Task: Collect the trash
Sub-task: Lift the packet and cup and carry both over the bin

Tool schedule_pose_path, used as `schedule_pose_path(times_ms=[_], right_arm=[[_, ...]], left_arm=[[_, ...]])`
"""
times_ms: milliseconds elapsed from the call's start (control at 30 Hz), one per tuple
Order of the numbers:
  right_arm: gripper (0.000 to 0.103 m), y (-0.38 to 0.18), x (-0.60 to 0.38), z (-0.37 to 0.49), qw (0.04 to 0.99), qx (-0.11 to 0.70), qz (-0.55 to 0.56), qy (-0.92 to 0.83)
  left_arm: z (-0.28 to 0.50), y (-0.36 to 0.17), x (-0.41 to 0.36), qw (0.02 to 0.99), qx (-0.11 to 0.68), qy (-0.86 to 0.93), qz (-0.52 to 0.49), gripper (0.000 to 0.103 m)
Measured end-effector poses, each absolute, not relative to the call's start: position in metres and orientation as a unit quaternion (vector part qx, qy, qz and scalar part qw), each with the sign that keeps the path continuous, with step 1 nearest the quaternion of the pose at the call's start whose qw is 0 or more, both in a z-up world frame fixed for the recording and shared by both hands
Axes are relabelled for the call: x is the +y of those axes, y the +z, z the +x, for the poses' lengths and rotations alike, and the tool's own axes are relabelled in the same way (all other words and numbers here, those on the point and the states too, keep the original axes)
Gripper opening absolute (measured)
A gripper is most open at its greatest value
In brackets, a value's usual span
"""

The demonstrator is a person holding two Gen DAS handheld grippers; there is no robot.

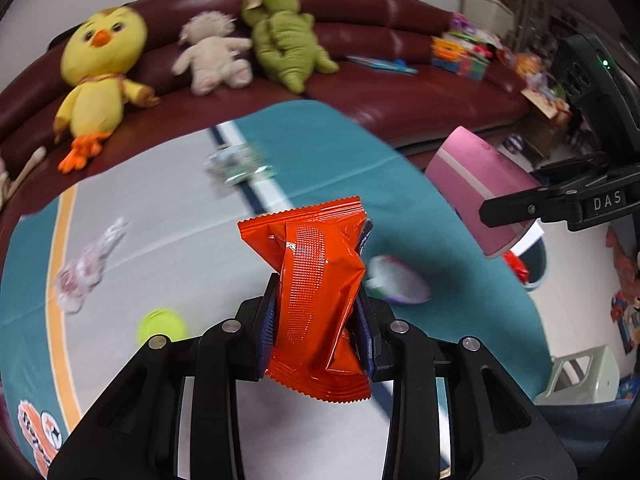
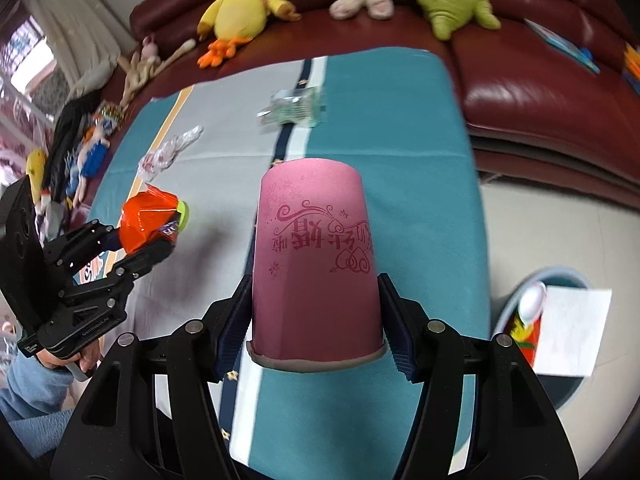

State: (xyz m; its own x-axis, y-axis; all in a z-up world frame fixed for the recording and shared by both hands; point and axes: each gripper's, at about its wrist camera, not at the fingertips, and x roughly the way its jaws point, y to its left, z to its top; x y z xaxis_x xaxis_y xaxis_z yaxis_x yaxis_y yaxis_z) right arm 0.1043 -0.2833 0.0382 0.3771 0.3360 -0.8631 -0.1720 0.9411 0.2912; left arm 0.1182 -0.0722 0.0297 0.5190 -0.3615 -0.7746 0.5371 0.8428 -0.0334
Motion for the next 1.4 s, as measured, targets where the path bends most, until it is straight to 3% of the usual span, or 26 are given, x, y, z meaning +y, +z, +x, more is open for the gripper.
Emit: schedule_pose_path(times_ms=[633, 1400], right_arm=[[0.058, 0.011, -0.520, -0.003, 0.834, 0.506, 0.220, -0.001], [0.059, -0.067, -0.601, -0.015, 0.796, 0.531, 0.289, -0.044]], left_arm=[[0.076, 0.003, -0.291, 0.797, 0.421, -0.394, 0.181, 0.034], [0.071, -0.095, -0.428, 0.701, 0.501, -0.461, 0.213, 0.034]])
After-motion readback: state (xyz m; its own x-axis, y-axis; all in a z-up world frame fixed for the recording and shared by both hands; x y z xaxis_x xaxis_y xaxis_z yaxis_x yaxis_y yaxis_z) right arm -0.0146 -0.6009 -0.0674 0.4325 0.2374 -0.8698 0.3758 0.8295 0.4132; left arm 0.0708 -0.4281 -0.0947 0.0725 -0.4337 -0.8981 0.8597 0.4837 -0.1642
